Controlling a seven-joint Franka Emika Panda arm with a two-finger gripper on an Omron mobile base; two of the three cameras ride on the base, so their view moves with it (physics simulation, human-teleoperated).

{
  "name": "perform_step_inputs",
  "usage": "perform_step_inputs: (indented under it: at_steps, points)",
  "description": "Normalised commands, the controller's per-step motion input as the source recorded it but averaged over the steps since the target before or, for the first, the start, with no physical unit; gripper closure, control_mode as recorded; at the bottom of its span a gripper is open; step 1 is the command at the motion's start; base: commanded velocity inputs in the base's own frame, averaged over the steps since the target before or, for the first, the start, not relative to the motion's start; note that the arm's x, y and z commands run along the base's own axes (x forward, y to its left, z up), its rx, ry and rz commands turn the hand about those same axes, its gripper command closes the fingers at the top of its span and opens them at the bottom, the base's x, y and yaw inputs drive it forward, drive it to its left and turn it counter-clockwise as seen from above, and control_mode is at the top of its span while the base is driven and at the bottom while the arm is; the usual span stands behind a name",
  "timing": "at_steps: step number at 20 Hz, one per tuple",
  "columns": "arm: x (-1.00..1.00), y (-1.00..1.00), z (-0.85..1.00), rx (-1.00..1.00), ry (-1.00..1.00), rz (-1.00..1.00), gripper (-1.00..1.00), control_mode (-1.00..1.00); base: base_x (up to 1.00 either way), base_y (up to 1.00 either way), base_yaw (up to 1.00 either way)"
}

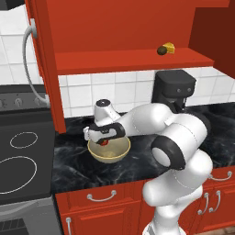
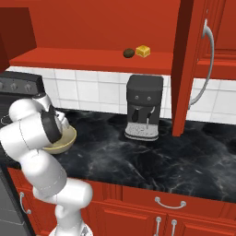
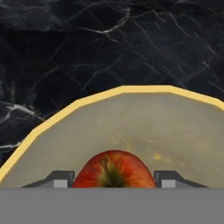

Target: Open the cabinet. Pick the apple and kiwi from the cabinet and place them into the bowl. Then close the cabinet.

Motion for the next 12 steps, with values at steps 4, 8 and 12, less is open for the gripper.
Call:
perform_step_inputs:
  at_steps: [4, 8, 12]
  points:
    - [0.02, -0.31, -0.2, 0.0, 0.0, 0.0, 1.0, -1.0, 0.0, 0.0, 0.0]
    - [0.0, -0.06, -0.18, -0.05, 0.0, 0.0, -1.0, -1.0, 0.0, 0.0, 0.0]
    - [0.0, 0.0, -0.02, -0.01, 0.0, 0.0, -1.0, -1.0, 0.0, 0.0, 0.0]
